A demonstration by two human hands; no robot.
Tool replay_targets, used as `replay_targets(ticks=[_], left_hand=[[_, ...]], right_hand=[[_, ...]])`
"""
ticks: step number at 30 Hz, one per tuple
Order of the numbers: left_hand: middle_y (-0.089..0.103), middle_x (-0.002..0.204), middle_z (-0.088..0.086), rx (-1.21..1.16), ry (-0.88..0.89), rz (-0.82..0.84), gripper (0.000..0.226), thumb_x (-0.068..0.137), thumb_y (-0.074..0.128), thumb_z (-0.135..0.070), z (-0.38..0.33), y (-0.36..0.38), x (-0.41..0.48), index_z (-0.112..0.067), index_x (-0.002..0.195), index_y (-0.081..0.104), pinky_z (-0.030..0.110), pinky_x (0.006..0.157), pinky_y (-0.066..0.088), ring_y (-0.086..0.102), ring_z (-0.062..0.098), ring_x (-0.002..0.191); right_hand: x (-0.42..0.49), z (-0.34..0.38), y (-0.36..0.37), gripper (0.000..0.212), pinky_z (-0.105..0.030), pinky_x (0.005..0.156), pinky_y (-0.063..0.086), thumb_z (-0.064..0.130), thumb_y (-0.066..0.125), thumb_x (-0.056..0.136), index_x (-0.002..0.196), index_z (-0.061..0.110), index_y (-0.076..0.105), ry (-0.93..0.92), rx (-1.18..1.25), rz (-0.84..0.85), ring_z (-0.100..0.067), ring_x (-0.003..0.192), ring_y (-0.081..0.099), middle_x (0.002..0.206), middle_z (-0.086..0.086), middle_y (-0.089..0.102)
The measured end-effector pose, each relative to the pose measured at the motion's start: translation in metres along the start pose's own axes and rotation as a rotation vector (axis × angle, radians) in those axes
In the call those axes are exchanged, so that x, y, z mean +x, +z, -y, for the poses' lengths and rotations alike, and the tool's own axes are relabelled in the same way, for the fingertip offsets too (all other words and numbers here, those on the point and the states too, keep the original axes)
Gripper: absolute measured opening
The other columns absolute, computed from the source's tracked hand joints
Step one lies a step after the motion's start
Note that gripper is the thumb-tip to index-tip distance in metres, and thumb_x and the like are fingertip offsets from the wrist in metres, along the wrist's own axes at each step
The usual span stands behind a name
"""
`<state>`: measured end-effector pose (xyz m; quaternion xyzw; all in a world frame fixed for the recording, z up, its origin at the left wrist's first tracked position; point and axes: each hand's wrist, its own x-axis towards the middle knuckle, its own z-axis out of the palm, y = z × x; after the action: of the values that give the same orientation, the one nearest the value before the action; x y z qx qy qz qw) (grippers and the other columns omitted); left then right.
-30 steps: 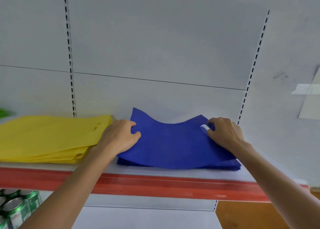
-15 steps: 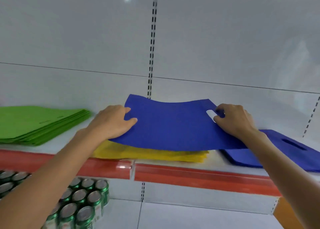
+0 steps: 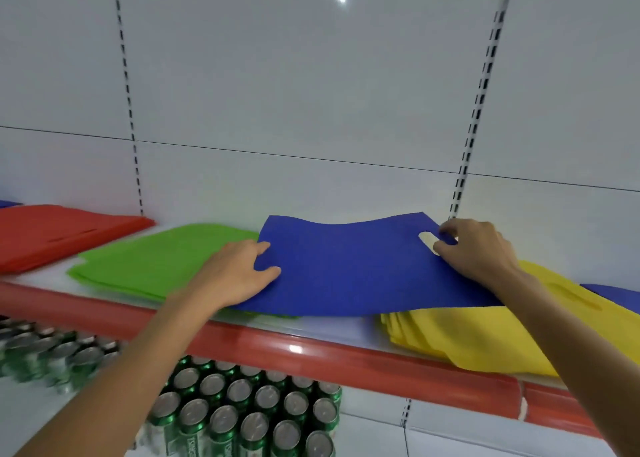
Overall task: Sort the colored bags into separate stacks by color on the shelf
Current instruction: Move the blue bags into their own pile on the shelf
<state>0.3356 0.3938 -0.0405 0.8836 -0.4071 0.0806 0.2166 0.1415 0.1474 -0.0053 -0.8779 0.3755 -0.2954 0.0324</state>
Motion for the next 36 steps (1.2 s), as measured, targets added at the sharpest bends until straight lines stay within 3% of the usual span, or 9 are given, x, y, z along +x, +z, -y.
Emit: replay_targets(ticks=[7, 17, 23, 30, 36], left_hand=[[0.039, 0.147, 0.0, -0.038, -0.006, -0.073, 0.057, 0.091, 0.053, -0.037, 0.12, -0.045, 0.022, -0.017, 0.141, 0.038, 0.029, 0.108, 0.029, 0.035, 0.017, 0.135], [0.041, 0.145, 0.0, -0.025, 0.072, -0.017, 0.053, 0.091, 0.054, -0.035, 0.322, -0.124, 0.054, -0.017, 0.14, 0.042, 0.028, 0.107, 0.027, 0.037, 0.018, 0.134], [0.044, 0.143, 0.0, -0.106, 0.028, -0.035, 0.049, 0.091, 0.055, -0.034, 0.398, -0.15, 0.067, -0.017, 0.136, 0.047, 0.027, 0.107, 0.027, 0.038, 0.018, 0.133], [0.047, 0.141, 0.001, -0.133, -0.038, -0.066, 0.045, 0.09, 0.056, -0.032, 0.493, -0.167, 0.075, -0.019, 0.133, 0.051, 0.028, 0.105, 0.03, 0.041, 0.018, 0.131], [0.045, 0.142, 0.0, -0.116, -0.052, -0.053, 0.047, 0.091, 0.054, -0.034, 0.585, -0.185, 0.082, -0.02, 0.135, 0.048, 0.033, 0.107, 0.033, 0.041, 0.019, 0.131]], right_hand=[[0.008, 0.116, 0.036, 0.029, -0.031, 0.073, 0.037, 0.031, 0.055, 0.088, 0.114, 0.021, 0.061, -0.028, 0.037, 0.001, -0.027, 0.102, 0.055, 0.116, -0.003, 0.061], [-0.015, 0.315, 0.1, 0.033, -0.032, 0.075, 0.039, 0.039, 0.055, 0.087, 0.114, 0.021, 0.06, 0.069, 0.062, -0.033, -0.027, 0.103, 0.056, 0.115, -0.004, 0.061], [-0.011, 0.396, 0.111, 0.036, -0.033, 0.079, 0.041, 0.033, 0.055, 0.087, 0.12, 0.02, 0.056, 0.044, 0.005, -0.059, -0.027, 0.107, 0.055, 0.12, -0.003, 0.06], [-0.017, 0.485, 0.151, 0.03, -0.03, 0.071, 0.038, 0.034, 0.053, 0.087, 0.112, 0.018, 0.056, -0.029, -0.1, 0.025, -0.027, 0.095, 0.056, 0.11, -0.004, 0.061], [-0.011, 0.586, 0.179, 0.027, -0.03, 0.066, 0.036, 0.035, 0.049, 0.089, 0.103, 0.013, 0.056, -0.088, -0.168, -0.054, -0.028, 0.084, 0.055, 0.101, -0.005, 0.061]])
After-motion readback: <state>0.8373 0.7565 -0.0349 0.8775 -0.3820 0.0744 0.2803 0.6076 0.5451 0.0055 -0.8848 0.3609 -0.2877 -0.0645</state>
